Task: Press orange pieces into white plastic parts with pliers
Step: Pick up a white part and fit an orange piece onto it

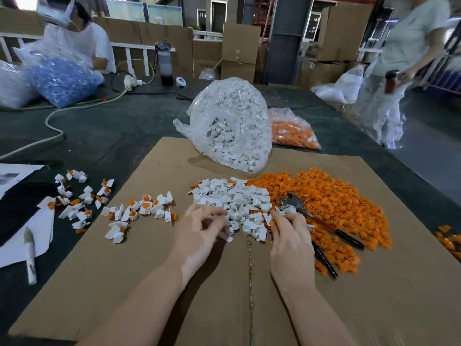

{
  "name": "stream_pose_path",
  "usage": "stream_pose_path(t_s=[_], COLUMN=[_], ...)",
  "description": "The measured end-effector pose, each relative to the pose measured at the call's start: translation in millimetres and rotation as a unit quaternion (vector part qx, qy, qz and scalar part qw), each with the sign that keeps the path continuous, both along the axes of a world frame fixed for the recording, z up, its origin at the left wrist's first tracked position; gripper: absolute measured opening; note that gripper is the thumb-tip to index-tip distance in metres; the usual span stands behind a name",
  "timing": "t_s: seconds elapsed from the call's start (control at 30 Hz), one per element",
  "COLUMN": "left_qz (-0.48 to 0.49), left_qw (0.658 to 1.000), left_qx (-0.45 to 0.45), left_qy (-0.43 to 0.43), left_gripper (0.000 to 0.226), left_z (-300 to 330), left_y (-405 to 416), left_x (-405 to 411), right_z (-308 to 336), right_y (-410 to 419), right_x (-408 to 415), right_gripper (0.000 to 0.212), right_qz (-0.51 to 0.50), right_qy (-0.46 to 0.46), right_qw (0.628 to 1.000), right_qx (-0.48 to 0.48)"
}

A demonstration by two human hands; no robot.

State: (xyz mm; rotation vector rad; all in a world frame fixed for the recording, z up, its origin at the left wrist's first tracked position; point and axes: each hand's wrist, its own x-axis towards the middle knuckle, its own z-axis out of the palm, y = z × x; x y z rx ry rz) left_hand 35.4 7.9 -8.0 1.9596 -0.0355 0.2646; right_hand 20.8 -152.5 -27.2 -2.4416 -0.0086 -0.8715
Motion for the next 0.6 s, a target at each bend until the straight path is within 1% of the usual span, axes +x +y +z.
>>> stream_pose_path(t_s=[0.13,0.2,0.27,0.37,0.43,0.5,0.6], left_qz=[-0.011,-0.01,-0.013,-0.008,-0.002,-0.003,-0.016], left_qw=[1.0,1.0,1.0,0.999,0.999,0.999,0.997], left_qx=[-0.014,-0.017,-0.017,-0.042,-0.035,-0.049,-0.072], left_qy=[0.02,0.019,0.014,-0.006,-0.011,0.005,0.033], left_gripper=[0.019,0.014,0.014,0.018,0.018,0.017,0.011], left_z=[-2.6,-5.9,-9.4,-9.8,-9.2,-9.5,-9.7], left_y=[-15.2,-21.8,-27.1,-32.1,-31.6,-28.8,-25.6], left_x=[-0.3,-0.3,-1.1,-2.0,-1.6,-1.6,-1.7], right_z=[5.4,8.8,9.5,8.8,7.9,7.4,7.5], right_y=[-1.5,-1.9,-3.2,-5.7,-6.6,-6.7,-5.2], right_x=[-3.8,-4.5,-4.5,-3.9,-3.4,-2.9,-2.8], right_gripper=[0.021,0.013,0.008,0.008,0.01,0.012,0.014], right_qz=[0.06,0.086,0.104,0.115,0.124,0.136,0.148], right_qy=[0.0,0.025,0.041,0.028,0.026,0.033,0.041], right_qw=[0.997,0.993,0.989,0.986,0.982,0.975,0.969], right_qx=[0.042,0.079,0.102,0.115,0.143,0.175,0.194])
